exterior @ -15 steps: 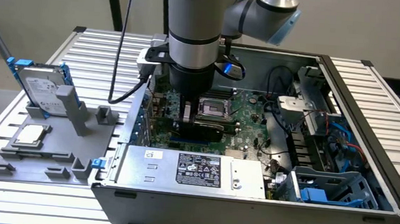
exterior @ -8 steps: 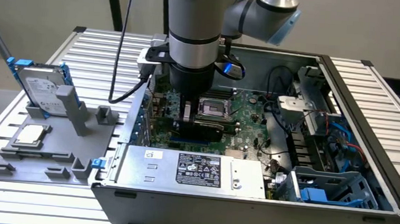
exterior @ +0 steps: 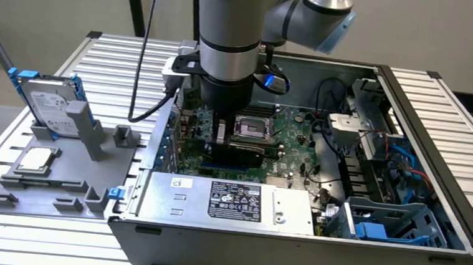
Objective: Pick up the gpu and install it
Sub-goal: 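Insert the gpu into the slot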
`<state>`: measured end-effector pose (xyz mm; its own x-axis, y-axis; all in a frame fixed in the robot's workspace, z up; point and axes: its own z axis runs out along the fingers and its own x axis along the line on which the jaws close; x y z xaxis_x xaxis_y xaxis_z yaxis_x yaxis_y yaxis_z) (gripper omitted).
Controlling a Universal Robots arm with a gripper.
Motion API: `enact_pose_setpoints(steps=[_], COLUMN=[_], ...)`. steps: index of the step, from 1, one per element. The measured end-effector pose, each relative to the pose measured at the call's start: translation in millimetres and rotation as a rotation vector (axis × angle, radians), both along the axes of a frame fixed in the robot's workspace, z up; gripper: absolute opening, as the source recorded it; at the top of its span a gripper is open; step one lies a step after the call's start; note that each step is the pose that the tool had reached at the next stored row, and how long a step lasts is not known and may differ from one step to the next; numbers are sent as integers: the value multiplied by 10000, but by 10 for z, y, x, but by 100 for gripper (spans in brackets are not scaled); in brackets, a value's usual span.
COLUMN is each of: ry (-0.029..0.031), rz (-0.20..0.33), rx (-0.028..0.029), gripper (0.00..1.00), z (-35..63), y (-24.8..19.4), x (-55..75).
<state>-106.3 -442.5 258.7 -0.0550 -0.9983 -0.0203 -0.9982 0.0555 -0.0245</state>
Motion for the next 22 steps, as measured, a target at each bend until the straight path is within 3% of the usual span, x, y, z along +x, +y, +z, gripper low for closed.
enact_pose_setpoints(steps=[7,22], ry=[2,2], rz=[-1,0], rx=[-47,-358], gripper=[26,26], z=[-9,-40], y=[-4,-1], x=[0,1])
